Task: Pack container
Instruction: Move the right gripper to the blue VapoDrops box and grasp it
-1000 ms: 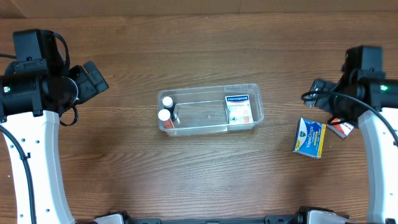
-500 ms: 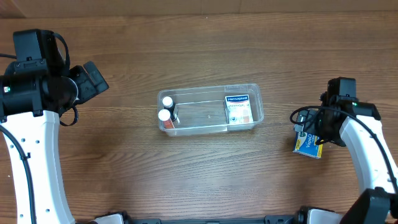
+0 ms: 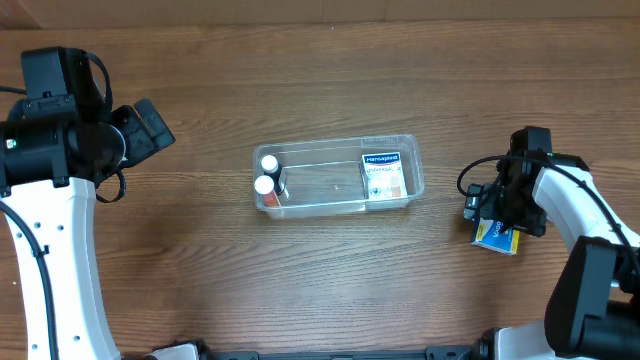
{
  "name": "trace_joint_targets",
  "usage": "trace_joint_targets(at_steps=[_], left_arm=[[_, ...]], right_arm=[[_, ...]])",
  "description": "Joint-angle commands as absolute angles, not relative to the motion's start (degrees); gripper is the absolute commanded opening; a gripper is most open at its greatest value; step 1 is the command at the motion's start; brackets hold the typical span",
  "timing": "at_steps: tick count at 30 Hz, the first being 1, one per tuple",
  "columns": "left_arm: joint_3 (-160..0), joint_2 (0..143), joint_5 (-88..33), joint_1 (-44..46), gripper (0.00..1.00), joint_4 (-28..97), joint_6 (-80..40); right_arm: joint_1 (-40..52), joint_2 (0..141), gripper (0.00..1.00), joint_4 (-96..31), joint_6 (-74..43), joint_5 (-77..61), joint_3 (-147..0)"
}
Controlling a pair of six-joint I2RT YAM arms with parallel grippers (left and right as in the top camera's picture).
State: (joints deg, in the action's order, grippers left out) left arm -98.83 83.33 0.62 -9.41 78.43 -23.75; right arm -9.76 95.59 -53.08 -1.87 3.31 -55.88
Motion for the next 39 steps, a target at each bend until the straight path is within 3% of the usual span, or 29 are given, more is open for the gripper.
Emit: trace_joint_targets(at_steps=[1,28,39], left_arm=[[-99.5,83.3,0.2,-9.6,1.00,78.4,-22.7],[-99.5,83.3,0.6,-9.6,1.00,78.4,-22.2],[-99.5,83.3,0.6,-9.6,1.00,78.4,-22.2]], right_arm=[[-10.0,99.7,1.00,-52.1,-1.4,2.2,-55.6],[-8.6,95.9,0.98,-56.8,-1.4,1.5,-62.0],[-8.0,91.8,0.98,-59.1,1.8,-8.6,-62.7]])
